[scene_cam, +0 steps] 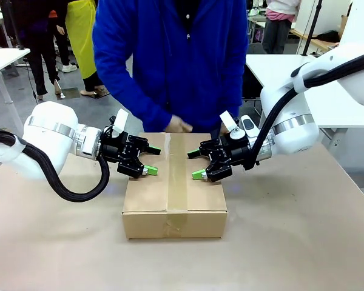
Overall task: Pack the gift set into the box.
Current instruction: Press and hold the closed box until the human finishes sealing it.
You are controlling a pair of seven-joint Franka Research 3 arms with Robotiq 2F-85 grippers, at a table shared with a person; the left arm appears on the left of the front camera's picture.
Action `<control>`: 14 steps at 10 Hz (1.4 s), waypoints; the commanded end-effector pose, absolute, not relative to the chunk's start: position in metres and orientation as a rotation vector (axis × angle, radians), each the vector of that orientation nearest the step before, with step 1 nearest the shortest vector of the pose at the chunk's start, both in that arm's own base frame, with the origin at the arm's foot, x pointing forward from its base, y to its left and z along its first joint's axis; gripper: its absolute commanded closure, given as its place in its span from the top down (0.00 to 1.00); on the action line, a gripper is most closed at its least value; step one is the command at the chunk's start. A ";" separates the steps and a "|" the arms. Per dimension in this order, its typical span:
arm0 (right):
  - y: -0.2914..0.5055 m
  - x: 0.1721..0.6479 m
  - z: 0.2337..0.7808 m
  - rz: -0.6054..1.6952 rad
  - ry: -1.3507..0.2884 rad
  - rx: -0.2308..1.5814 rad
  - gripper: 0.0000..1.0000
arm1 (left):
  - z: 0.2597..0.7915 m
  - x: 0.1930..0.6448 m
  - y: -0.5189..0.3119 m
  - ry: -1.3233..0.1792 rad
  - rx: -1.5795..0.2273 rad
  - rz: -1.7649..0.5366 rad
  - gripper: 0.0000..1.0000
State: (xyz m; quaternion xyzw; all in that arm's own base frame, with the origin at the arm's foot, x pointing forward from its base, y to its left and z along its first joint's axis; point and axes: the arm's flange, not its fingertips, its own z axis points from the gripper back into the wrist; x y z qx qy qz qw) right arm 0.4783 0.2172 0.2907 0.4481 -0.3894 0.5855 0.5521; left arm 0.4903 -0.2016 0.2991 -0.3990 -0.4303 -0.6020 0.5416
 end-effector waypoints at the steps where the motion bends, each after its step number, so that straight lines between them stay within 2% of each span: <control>1: 0.217 0.478 0.287 1.393 -0.951 1.050 1.00 | 0.295 0.489 -0.201 -1.019 -0.942 -1.435 1.00; 3: 0.217 0.478 0.291 1.385 -0.921 1.060 1.00 | 0.299 0.490 -0.202 -1.022 -0.948 -1.430 1.00; 4: 0.166 0.472 0.329 1.325 -1.075 1.083 1.00 | 0.332 0.485 -0.156 -1.099 -1.052 -1.356 1.00; 5: 0.103 0.459 0.355 1.234 -1.108 1.041 1.00 | 0.356 0.474 -0.099 -1.193 -1.126 -1.272 1.00; 6: 0.044 0.442 0.364 1.160 -1.182 1.026 1.00 | 0.361 0.461 -0.044 -1.304 -1.106 -1.205 1.00; 8: -0.054 0.397 0.339 0.894 -1.266 0.873 1.00 | 0.332 0.426 0.038 -1.453 -1.034 -1.099 1.00; 9: -0.068 0.389 0.325 0.801 -1.304 0.815 1.00 | 0.320 0.420 0.056 -1.514 -1.012 -0.977 1.00; 10: -0.028 0.414 0.356 1.009 -1.236 0.941 1.00 | 0.360 0.438 0.021 -1.388 -1.063 -1.115 1.00; 14: -0.028 0.414 0.356 1.009 -1.236 0.941 1.00 | 0.360 0.438 0.021 -1.388 -1.063 -1.115 1.00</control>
